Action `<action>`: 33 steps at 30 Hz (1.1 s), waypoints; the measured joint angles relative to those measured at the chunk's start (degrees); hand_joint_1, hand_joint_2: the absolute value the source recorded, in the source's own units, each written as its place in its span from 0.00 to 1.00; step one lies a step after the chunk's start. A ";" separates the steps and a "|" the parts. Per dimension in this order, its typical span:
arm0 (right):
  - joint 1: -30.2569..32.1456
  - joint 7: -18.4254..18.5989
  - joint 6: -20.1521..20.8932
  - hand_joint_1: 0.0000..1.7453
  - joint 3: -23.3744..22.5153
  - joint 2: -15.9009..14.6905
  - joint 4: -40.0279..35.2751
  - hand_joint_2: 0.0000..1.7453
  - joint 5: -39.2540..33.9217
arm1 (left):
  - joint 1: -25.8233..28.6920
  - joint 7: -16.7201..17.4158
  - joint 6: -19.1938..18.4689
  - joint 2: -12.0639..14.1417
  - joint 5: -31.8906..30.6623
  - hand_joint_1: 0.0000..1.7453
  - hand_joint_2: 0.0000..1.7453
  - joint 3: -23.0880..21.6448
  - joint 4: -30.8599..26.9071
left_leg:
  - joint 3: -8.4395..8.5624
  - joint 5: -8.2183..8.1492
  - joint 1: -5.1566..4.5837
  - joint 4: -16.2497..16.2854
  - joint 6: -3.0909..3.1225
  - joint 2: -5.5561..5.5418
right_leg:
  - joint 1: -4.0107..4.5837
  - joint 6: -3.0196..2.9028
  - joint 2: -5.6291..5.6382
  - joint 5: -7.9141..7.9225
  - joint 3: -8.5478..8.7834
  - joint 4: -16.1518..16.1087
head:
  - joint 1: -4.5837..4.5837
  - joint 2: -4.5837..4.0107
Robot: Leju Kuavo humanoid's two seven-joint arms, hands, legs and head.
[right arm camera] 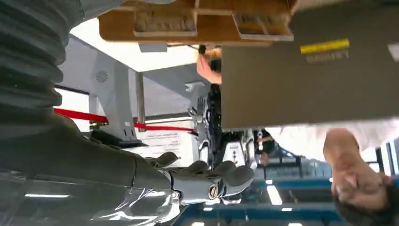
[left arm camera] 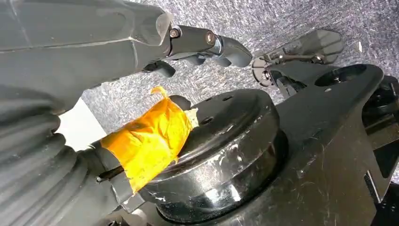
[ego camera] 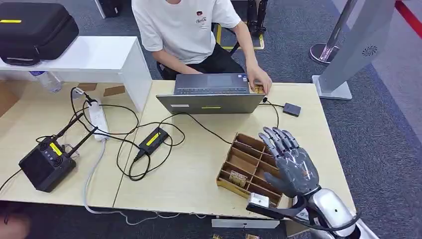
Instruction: Pass the card to the sensor for recognition and then transmit it.
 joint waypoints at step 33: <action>-6.73 11.43 7.60 0.00 6.80 0.22 4.06 1.00 -1.29 | 0.41 0.02 -0.07 -0.24 2.89 0.00 1.00 0.00 0.37 | 0.00 0.01 0.00 0.00 -0.01 -0.02 | 0.00 0.00 -0.01 0.00 -0.01 0.00 | -0.02 0.00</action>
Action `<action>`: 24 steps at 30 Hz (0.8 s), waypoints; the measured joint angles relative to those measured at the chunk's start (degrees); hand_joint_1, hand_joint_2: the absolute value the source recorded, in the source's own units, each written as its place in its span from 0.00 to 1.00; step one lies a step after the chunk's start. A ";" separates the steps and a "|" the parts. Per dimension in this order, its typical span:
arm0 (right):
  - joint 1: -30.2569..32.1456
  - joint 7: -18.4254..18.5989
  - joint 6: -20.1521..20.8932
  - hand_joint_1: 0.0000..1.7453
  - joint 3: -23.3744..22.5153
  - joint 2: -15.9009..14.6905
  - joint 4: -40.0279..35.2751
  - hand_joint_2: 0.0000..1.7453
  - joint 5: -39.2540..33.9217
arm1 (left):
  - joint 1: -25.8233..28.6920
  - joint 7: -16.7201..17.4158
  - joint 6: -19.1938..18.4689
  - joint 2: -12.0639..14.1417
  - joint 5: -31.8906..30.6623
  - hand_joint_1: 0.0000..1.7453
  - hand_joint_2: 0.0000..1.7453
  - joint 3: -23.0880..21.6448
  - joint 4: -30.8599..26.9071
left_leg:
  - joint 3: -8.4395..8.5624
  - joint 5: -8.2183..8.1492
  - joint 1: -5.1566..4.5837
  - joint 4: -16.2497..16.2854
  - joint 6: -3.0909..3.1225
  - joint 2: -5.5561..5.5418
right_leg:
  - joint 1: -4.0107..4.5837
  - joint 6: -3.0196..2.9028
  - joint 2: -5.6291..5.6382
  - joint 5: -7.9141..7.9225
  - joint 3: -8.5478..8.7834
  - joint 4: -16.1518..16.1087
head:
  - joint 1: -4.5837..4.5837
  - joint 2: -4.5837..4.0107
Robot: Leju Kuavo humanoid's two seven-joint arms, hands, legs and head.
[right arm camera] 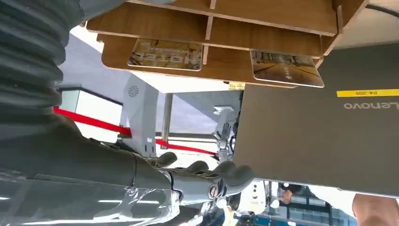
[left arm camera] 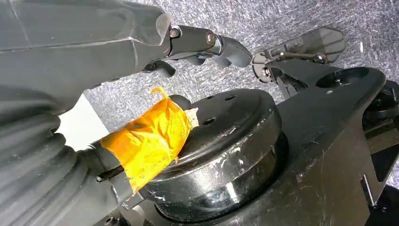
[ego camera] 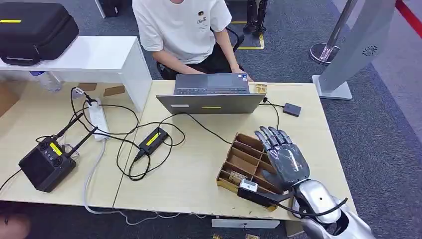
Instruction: Pass the card to the sensor for recognition and then transmit it.
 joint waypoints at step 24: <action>-6.52 0.37 12.19 0.00 0.76 -3.32 -1.94 1.00 -5.75 | 0.13 -0.06 -0.02 -0.15 1.18 0.00 1.00 0.00 0.22 | 0.02 0.01 0.00 0.00 0.00 0.01 | 0.00 -0.01 0.02 0.01 0.02 0.00 | 0.02 0.00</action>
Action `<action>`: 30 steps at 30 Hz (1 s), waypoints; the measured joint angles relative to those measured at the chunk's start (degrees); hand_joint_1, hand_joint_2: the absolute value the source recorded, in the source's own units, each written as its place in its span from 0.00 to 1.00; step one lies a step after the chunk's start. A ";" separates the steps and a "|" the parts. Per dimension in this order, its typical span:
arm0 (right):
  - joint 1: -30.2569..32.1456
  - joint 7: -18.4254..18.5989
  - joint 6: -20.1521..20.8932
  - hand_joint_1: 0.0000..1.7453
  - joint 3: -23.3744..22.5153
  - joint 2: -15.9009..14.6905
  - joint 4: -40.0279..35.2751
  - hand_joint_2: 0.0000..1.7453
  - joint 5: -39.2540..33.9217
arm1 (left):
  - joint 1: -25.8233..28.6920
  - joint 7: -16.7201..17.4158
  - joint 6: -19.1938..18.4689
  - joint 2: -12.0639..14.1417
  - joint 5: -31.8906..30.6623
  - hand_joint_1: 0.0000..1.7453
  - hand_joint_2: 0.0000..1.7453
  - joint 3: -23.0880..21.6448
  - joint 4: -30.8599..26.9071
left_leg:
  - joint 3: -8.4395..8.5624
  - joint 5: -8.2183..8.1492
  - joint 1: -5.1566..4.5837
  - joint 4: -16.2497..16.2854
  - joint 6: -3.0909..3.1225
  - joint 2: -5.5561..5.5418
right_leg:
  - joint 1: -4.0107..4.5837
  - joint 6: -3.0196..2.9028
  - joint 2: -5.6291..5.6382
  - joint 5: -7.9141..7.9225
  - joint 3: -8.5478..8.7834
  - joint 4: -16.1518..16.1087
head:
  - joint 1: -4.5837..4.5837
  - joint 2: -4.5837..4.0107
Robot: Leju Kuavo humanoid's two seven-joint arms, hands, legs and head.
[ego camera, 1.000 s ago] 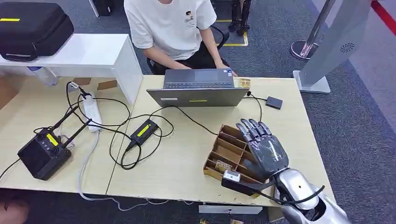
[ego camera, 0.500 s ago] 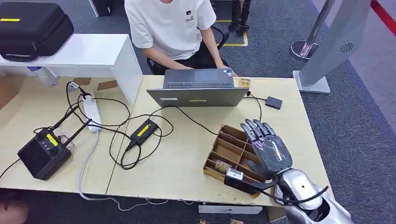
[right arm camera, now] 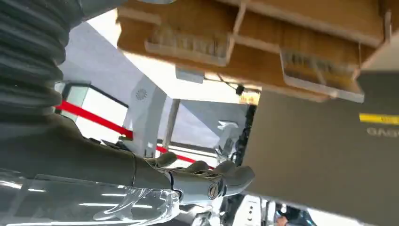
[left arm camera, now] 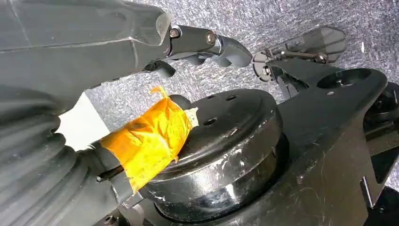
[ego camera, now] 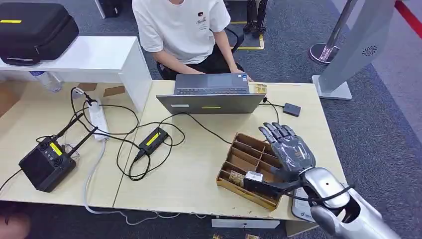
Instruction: Pass the card to the sensor for recognition and then transmit it.
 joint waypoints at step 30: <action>-3.97 0.55 -1.84 0.00 5.49 0.15 3.98 1.00 -3.61 | 0.06 0.04 -0.09 -0.04 1.14 0.00 1.00 0.00 0.04 | -0.02 0.00 0.00 -0.01 0.00 -0.04 | 0.00 0.00 -0.03 -0.01 -0.01 0.00 | 0.00 0.00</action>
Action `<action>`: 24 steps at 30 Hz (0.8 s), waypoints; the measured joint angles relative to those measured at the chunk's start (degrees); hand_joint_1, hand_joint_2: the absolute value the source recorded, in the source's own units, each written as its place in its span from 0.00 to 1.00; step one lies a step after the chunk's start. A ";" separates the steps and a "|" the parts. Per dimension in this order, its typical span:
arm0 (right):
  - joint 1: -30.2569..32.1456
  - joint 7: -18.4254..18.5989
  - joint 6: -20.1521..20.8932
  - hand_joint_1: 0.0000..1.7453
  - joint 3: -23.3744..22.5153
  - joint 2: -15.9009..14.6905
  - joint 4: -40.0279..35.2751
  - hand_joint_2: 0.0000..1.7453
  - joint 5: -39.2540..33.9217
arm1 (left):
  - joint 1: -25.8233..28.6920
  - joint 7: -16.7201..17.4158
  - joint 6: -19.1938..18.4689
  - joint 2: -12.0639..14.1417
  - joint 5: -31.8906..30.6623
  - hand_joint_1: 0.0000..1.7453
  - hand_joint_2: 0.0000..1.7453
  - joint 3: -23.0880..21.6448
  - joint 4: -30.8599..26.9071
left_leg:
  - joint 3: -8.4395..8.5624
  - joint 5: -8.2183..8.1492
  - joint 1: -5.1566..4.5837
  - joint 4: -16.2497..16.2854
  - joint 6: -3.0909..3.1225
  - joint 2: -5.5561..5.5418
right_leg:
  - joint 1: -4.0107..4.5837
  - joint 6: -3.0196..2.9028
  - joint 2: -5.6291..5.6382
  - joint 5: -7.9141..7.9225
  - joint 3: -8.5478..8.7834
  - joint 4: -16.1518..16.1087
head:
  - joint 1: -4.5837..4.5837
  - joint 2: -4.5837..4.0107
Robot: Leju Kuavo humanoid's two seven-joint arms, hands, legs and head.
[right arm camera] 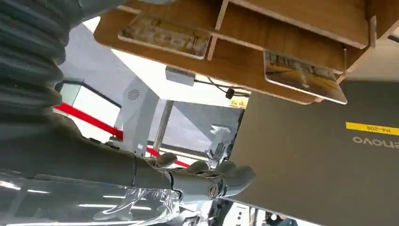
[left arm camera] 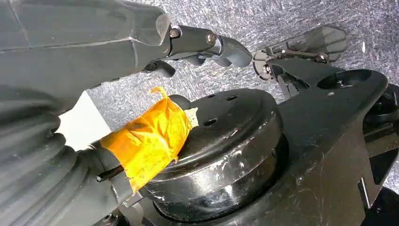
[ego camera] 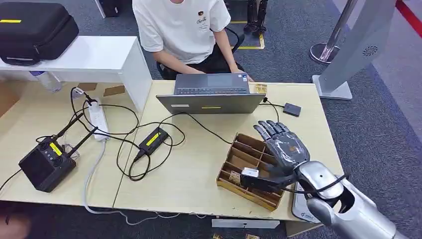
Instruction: Pass the card to the sensor for recognition and then transmit it.
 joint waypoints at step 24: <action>8.31 -0.70 -6.14 0.00 -4.90 0.07 0.85 1.00 0.35 | 0.07 0.00 0.04 -0.02 0.79 0.00 1.00 0.00 0.02 | 0.01 0.00 0.00 0.00 0.00 0.01 | 0.00 0.00 0.01 0.00 0.00 0.00 | 0.00 0.00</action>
